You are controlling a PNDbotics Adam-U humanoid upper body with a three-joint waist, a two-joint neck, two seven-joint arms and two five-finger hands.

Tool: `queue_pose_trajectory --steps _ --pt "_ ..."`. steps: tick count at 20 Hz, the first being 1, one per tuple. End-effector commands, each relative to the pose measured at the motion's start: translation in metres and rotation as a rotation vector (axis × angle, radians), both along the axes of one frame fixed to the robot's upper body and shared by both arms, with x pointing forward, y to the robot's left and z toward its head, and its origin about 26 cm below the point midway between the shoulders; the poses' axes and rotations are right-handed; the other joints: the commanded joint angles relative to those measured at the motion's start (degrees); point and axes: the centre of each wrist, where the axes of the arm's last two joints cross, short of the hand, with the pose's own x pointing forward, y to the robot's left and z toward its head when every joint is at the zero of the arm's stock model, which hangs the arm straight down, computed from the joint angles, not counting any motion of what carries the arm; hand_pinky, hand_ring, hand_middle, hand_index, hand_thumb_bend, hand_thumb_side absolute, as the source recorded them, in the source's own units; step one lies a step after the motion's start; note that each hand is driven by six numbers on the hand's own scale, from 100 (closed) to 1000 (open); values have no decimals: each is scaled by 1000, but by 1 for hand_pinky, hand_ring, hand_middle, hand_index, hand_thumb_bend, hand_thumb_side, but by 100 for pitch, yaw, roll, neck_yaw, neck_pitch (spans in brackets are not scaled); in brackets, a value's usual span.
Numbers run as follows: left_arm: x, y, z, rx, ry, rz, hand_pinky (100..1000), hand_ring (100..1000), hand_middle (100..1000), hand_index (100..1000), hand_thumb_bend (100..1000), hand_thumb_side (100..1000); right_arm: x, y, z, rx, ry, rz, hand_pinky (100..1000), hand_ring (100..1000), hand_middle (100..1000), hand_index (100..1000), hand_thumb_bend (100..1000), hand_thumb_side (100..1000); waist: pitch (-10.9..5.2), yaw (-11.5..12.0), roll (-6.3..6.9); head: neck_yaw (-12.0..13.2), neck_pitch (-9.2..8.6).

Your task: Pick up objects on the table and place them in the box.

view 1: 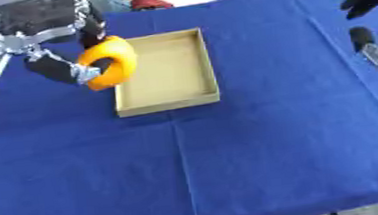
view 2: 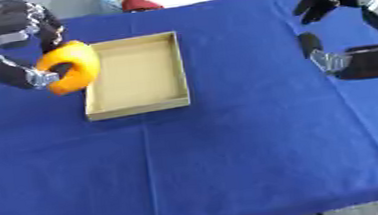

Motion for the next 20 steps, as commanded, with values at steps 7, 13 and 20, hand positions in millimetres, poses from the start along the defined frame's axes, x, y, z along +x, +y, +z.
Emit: queue_pose_trajectory --steps 7,13,20 --pt "34 5 -22 6 2 34 527 451 384 523 100 195 0 5 12 -3 -32 33 655 646 672 944 100 246 -32 -118 11 67 -88" --pt "41 -1 -43 -63 -40 48 559 488 428 561 121 183 0 6 12 1 -33 38 654 645 671 944 100 247 -16 -134 4 84 -104" --pt "45 -5 -72 -189 -207 71 663 653 617 763 398 432 0 6 12 2 -30 38 655 645 671 943 100 246 -19 -150 -13 101 -116"
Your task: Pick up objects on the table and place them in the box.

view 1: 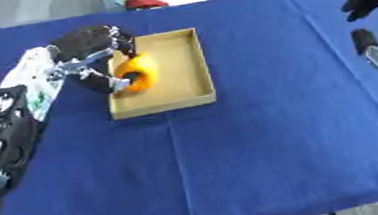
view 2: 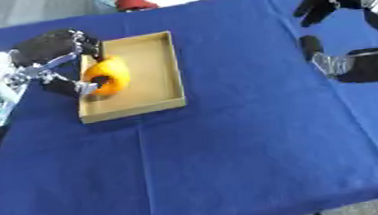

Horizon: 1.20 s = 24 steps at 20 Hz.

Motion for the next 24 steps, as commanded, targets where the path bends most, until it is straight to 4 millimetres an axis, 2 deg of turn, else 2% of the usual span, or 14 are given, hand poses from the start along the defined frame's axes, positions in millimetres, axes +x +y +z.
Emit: queue_pose_trajectory --steps 1,3,4,6,8,10,11,12,16,17,19,24 --pt "2 2 8 -34 -93 13 692 702 687 824 494 564 -2 0 10 -7 -29 8 654 645 671 943 100 247 -96 -7 -11 19 -63" --pt "2 2 9 -61 -123 18 715 744 743 857 545 637 -2 0 10 -6 -30 8 655 645 671 943 100 246 -98 1 -13 16 -70" --pt "1 2 10 -81 -133 20 720 756 758 866 543 647 -2 0 10 -7 -29 7 655 645 671 944 100 246 -99 4 -15 13 -73" --pt "0 5 12 -124 -144 22 729 769 778 876 528 641 -2 -1 10 -6 -29 5 655 645 671 943 100 246 -102 13 -20 5 -76" --pt "-3 9 18 -179 -146 15 724 766 772 877 465 609 -2 -2 9 -5 -29 0 655 646 672 944 100 246 -106 33 -26 -17 -83" --pt "-9 15 26 -249 -139 2 706 747 741 870 293 575 -2 -3 9 -5 -27 -6 655 645 671 943 100 246 -110 68 -30 -47 -80" --pt "-14 19 30 -292 -126 -5 684 724 715 863 156 589 -2 -4 8 -5 -27 -10 655 646 672 943 100 245 -111 91 -32 -62 -76" --pt "-19 23 35 -339 -104 -15 680 721 710 863 100 611 -2 -4 8 -4 -27 -14 655 645 672 943 100 246 -112 116 -33 -77 -74" --pt "-59 37 61 -537 4 -95 674 711 675 832 100 674 -3 -8 7 -2 -27 -30 655 645 671 944 100 245 -96 226 -47 -117 -69" --pt "-71 39 67 -581 41 -121 673 710 672 835 100 719 -3 -8 7 0 -27 -33 654 644 671 944 100 248 -90 246 -47 -109 -74" --pt "-94 45 73 -651 126 -167 672 710 674 839 100 721 -3 -9 6 8 -29 -41 653 643 670 944 100 251 -77 285 -55 -106 -80" --pt "-140 52 72 -771 284 -254 670 707 671 847 100 751 -4 -11 2 26 -24 -56 651 641 668 943 100 253 -47 423 -101 -47 -56"
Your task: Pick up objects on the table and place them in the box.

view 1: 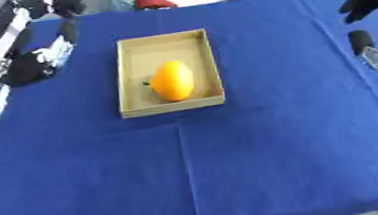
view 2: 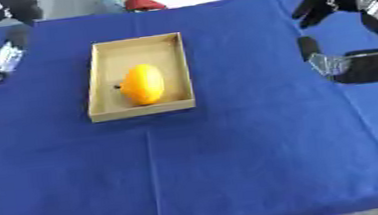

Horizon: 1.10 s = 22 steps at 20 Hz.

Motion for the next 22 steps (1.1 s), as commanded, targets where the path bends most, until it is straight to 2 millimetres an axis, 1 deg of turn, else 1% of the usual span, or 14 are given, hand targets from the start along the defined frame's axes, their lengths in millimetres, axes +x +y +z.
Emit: queue_pose_trajectory --steps 1,4,7,13,17,19,22 --pt "-23 3 21 -43 9 -64 669 705 670 847 100 761 -1 -5 6 -2 -26 -23 650 640 667 943 100 254 -62 28 -1 36 2" --pt "-30 2 10 -72 79 -73 670 705 670 851 100 789 -2 -6 0 10 -13 -35 649 639 665 943 100 254 -51 123 -37 62 39" --pt "-35 2 0 -76 122 -70 670 706 670 854 100 814 -1 -6 -3 13 -8 -35 648 638 665 942 100 254 -36 133 -50 94 55" --pt "-37 1 -17 -78 186 -50 669 704 668 856 100 848 -1 -6 -4 1 -5 -37 653 642 672 943 100 252 -30 154 -69 102 96" --pt "-37 1 -24 -59 206 -38 670 705 670 859 100 864 -1 -6 -4 -15 -7 -41 658 646 688 945 100 241 -29 167 -63 103 100" --pt "-37 0 -28 -52 216 -33 670 705 670 860 100 874 0 -6 -4 -31 -4 -43 665 654 712 949 100 236 -26 180 -62 102 98" --pt "-36 -1 -34 -43 232 -27 670 705 671 863 100 889 0 -6 -5 -44 -5 -46 710 719 777 953 100 232 -23 166 -61 85 107"
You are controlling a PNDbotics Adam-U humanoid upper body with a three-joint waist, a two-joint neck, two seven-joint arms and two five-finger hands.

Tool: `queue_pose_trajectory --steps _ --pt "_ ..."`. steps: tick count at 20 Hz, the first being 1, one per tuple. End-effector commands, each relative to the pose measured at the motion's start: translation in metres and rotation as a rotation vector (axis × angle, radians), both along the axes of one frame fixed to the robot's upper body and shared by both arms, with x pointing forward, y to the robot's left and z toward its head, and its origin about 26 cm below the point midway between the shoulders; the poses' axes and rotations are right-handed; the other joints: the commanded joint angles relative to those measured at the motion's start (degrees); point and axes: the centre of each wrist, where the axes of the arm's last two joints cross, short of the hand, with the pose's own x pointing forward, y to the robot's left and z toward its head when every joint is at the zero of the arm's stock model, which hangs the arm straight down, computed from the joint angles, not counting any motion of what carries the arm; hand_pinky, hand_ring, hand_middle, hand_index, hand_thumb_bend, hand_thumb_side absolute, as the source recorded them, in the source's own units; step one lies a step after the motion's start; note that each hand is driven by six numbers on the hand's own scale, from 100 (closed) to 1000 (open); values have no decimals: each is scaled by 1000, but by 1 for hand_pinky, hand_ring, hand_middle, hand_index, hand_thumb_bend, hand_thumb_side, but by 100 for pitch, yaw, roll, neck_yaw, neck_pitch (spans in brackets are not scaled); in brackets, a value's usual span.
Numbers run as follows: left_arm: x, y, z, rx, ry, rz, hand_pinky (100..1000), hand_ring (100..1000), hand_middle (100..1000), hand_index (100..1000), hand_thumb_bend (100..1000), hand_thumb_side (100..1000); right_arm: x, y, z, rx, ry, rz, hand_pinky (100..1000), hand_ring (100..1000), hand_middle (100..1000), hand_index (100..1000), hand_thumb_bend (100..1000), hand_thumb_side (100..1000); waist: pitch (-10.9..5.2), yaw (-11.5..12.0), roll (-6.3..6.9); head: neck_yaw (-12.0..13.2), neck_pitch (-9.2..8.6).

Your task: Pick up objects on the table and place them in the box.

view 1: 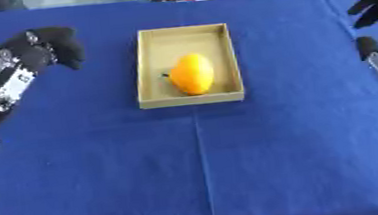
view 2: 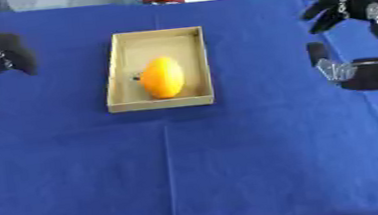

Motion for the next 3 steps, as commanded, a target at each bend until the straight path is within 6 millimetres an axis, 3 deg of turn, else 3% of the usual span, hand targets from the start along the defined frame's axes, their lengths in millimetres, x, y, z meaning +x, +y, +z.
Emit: queue_pose_trajectory --steps 1,3 --pt "0 1 2 23 -10 5 670 705 670 863 100 890 -1 -4 9 -42 -24 -11 726 738 790 954 100 231 -73 -4 5 -1 43" --pt "0 1 0 24 -5 7 670 702 669 864 100 893 -1 -4 9 -50 -25 -11 749 763 808 957 100 229 -69 9 2 10 50"
